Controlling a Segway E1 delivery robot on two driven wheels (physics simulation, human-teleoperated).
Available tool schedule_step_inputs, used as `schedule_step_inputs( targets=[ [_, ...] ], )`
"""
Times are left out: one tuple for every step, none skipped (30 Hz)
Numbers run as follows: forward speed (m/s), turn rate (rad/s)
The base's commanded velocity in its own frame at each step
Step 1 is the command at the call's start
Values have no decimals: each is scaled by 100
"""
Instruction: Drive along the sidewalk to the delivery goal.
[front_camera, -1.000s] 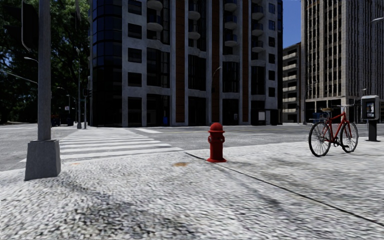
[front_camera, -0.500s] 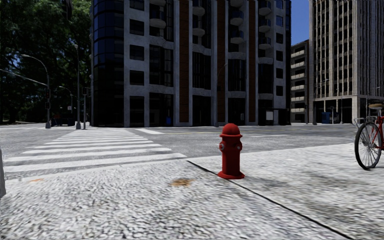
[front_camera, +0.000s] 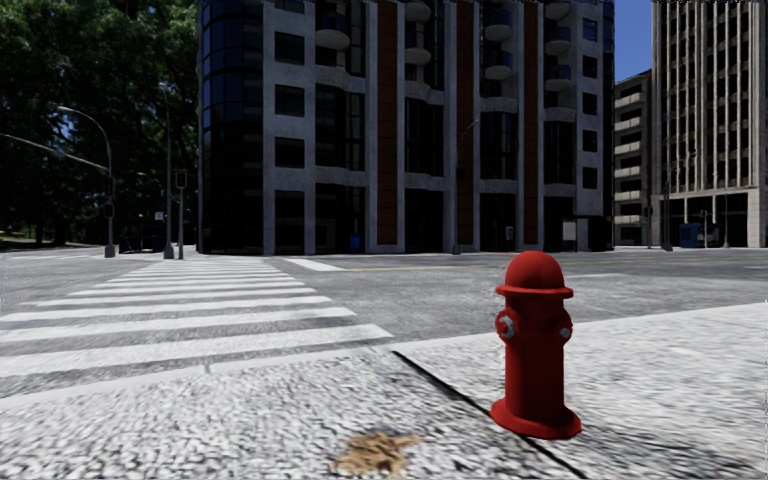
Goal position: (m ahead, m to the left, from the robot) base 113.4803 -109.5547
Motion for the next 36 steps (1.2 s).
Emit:
schedule_step_inputs(
  targets=[
    [200,74],
    [200,74],
    [200,74],
    [200,74],
    [200,74],
    [200,74],
    [200,77],
    [200,82],
    [200,84],
    [200,85],
    [200,85],
    [200,85],
    [200,85],
    [200,85],
    [200,85],
    [200,85],
    [200,83],
    [200,39],
    [200,12],
    [200,0],
    [200,0],
    [200,0],
    [200,0],
    [200,0],
    [200,0],
    [200,0],
    [200,0],
    [200,0],
    [200,0],
    [200,0],
    [200,0],
    [200,-40],
    [200,-84],
    [200,-84],
    [200,-120],
    [200,-120]
  ],
)
